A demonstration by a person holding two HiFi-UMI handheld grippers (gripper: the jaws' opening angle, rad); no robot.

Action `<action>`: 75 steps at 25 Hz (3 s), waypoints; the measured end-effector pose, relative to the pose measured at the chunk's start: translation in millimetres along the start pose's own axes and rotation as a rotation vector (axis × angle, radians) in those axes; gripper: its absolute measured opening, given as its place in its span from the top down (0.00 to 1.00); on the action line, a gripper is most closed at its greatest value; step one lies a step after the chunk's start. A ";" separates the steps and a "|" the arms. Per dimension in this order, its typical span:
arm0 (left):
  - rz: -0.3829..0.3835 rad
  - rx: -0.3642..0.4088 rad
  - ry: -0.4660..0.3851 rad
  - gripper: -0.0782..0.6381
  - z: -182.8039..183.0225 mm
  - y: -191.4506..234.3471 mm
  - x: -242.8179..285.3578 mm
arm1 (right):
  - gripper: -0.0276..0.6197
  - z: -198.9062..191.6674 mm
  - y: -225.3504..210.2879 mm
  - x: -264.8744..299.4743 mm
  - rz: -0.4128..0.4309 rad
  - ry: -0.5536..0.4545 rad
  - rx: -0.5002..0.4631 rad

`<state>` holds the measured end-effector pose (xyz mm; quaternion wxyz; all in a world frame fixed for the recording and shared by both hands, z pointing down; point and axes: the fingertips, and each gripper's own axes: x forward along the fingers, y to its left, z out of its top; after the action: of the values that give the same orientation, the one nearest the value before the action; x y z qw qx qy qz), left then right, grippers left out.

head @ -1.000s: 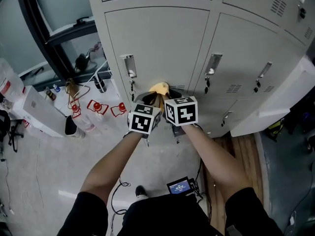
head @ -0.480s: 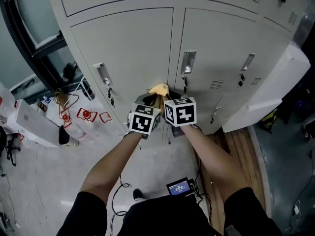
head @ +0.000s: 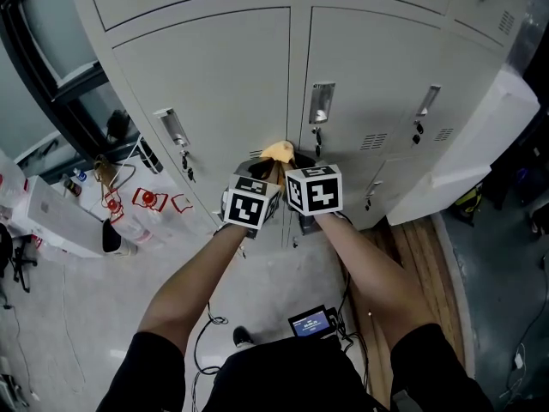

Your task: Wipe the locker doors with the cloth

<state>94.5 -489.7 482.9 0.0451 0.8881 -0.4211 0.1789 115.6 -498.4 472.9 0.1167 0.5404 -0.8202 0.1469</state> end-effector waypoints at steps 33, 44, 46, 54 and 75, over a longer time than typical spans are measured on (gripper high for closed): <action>0.066 0.160 -0.413 0.86 57.4 27.2 -230.2 | 0.85 72.2 133.7 -138.2 0.177 -0.317 -0.270; 0.129 0.250 -0.317 0.86 49.7 -23.4 -198.3 | 0.85 66.2 93.2 -185.3 0.176 -0.325 -0.252; 0.168 0.278 -0.275 0.86 45.5 -36.5 -192.3 | 0.85 59.3 83.0 -195.1 0.169 -0.320 -0.283; 0.179 0.252 -0.202 0.86 19.5 -94.1 -196.4 | 0.85 17.2 50.2 -230.6 0.165 -0.293 -0.240; 0.003 0.068 -0.301 0.86 -75.7 -137.9 -436.2 | 0.85 -63.7 231.8 -365.0 0.023 -0.309 -0.166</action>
<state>-74.9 -64.6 408.0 -0.0485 0.9053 -0.4179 0.0581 46.1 -77.6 377.6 0.0319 0.5357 -0.8438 -0.0045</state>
